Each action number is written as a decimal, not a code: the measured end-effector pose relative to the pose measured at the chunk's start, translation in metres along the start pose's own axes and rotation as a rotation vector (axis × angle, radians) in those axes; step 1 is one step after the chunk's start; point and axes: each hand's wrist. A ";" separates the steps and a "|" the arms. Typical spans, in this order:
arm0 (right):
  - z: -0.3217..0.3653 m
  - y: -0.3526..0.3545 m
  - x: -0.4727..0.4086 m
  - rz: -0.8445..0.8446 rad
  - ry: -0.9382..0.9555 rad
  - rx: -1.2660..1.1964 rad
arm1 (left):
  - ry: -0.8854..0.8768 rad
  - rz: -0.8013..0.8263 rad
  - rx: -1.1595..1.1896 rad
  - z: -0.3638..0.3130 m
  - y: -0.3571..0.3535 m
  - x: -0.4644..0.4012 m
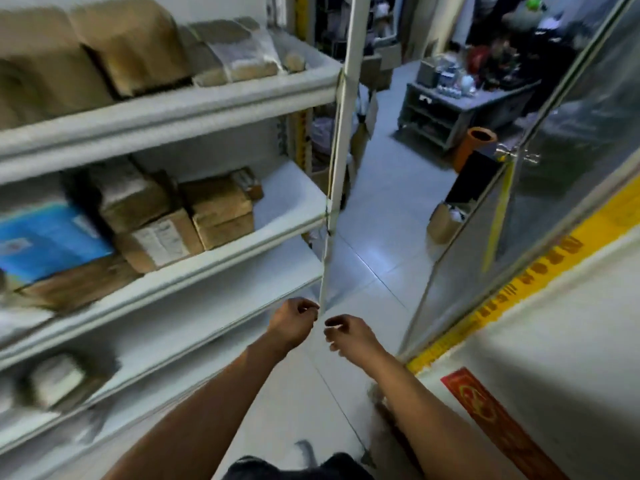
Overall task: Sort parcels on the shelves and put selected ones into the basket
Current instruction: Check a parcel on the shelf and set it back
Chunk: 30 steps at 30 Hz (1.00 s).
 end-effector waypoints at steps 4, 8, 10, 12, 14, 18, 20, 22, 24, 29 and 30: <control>0.042 -0.022 -0.043 0.100 0.044 0.046 | 0.027 -0.172 0.128 0.003 0.049 -0.021; 0.095 -0.038 -0.100 0.166 0.135 0.102 | 0.086 -0.341 0.234 0.006 0.094 -0.052; 0.124 -0.044 -0.131 0.147 0.206 0.104 | 0.114 -0.400 0.302 0.006 0.117 -0.074; 0.155 -0.048 -0.160 0.084 0.286 0.087 | 0.159 -0.467 0.348 0.007 0.137 -0.095; 0.185 -0.050 -0.183 0.015 0.313 0.036 | 0.229 -0.522 0.431 0.005 0.153 -0.109; 0.236 -0.052 -0.227 0.044 0.310 0.036 | 0.326 -0.585 0.594 -0.011 0.172 -0.126; 0.256 -0.057 -0.247 0.112 0.262 0.057 | 0.317 -0.544 0.705 -0.019 0.176 -0.133; 0.263 -0.066 -0.260 0.174 0.222 0.108 | 0.308 -0.511 0.779 -0.017 0.175 -0.142; 0.260 -0.072 -0.270 0.221 0.190 0.169 | 0.324 -0.512 0.814 -0.014 0.176 -0.147; 0.237 -0.073 -0.270 0.298 0.153 -0.004 | 0.382 -0.471 0.910 -0.003 0.187 -0.150; 0.233 -0.072 -0.268 0.307 0.154 -0.041 | 0.382 -0.461 0.909 0.001 0.188 -0.151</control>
Point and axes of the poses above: each hand's wrist, its own x-axis away from the middle knuckle, its own y-axis out of the back of the hand, z = x × y, and after that the axes turned 1 degree about z, right-handed
